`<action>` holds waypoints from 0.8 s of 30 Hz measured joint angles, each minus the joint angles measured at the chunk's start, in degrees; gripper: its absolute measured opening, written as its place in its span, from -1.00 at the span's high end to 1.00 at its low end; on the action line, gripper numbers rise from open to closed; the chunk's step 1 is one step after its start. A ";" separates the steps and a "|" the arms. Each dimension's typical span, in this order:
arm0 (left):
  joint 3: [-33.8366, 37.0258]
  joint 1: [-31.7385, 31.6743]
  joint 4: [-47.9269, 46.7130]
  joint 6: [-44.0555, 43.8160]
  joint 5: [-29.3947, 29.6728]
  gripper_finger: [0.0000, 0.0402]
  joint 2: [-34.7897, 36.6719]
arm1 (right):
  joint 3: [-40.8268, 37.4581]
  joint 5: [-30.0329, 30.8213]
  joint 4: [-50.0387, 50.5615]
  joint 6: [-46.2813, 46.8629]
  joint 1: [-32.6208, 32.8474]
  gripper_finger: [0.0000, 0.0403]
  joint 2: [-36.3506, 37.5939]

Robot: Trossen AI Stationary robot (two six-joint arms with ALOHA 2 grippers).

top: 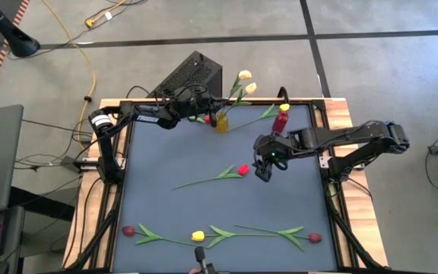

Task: Sort flowers into vase by color
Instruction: Put the white flower into the yellow vase, then put the bottom yellow flower into the yellow vase

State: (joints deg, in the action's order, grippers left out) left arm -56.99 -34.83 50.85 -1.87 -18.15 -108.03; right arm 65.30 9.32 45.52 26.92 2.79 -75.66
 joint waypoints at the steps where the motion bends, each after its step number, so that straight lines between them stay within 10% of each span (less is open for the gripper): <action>1: 0.00 0.00 -0.32 0.02 -0.36 0.97 0.02 | 0.00 0.00 0.00 0.00 -0.01 -0.29 0.00; 24: -0.02 -1.46 -22.26 5.80 -2.61 0.07 7.49 | 0.00 -0.04 0.82 -0.42 -0.40 -0.29 0.00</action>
State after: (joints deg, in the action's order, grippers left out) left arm -57.01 -36.28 28.59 3.93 -20.76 -100.54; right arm 65.30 9.28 46.34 26.50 2.39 -75.66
